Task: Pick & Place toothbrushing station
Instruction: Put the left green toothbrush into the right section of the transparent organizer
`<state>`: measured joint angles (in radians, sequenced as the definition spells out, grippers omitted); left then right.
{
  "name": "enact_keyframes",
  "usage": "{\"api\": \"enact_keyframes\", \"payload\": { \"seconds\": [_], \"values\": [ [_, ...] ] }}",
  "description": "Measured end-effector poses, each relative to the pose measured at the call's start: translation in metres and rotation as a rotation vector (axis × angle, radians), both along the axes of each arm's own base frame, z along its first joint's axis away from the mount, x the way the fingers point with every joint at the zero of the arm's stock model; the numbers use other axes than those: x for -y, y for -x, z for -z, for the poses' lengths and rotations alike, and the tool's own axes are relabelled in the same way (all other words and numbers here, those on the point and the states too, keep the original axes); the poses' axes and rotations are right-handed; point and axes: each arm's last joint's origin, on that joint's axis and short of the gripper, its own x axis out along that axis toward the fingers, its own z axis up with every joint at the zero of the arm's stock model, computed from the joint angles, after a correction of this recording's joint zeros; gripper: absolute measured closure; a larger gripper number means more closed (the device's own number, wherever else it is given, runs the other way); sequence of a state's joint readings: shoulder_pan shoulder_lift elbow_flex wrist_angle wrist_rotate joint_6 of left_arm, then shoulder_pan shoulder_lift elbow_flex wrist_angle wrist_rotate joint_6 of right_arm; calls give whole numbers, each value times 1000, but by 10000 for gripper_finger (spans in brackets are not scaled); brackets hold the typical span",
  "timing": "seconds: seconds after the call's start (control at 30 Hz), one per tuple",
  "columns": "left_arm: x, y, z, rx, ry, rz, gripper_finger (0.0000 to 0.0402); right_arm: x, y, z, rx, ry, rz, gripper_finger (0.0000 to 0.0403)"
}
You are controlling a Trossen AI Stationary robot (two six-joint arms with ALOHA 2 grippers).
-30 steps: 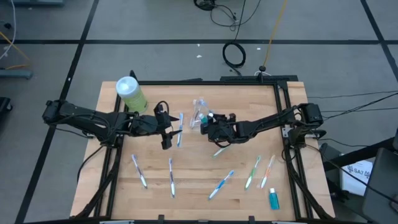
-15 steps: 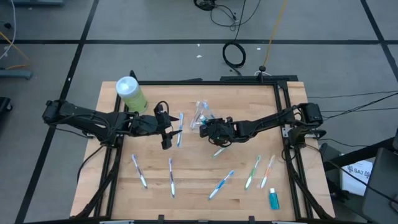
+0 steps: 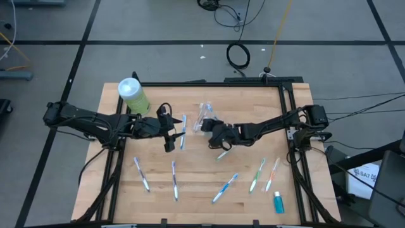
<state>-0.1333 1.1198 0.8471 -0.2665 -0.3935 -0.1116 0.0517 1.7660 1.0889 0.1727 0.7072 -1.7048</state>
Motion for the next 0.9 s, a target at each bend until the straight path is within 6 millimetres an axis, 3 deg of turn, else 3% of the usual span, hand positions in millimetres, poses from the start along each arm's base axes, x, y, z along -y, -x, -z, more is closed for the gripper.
{"api": "enact_keyframes", "payload": {
  "seconds": [0.17,0.47,0.63,0.9],
  "values": [
    [0,0,0,1,1,0,156,2,5,-13,137,-54,130,278],
    [0,0,0,2,6,-2,156,-17,37,-58,447,-470,254,277],
    [0,0,0,12,36,-18,156,-28,63,-72,483,-842,320,277],
    [0,0,0,16,49,-24,156,-36,96,-78,349,-1379,512,277]
  ]
}}
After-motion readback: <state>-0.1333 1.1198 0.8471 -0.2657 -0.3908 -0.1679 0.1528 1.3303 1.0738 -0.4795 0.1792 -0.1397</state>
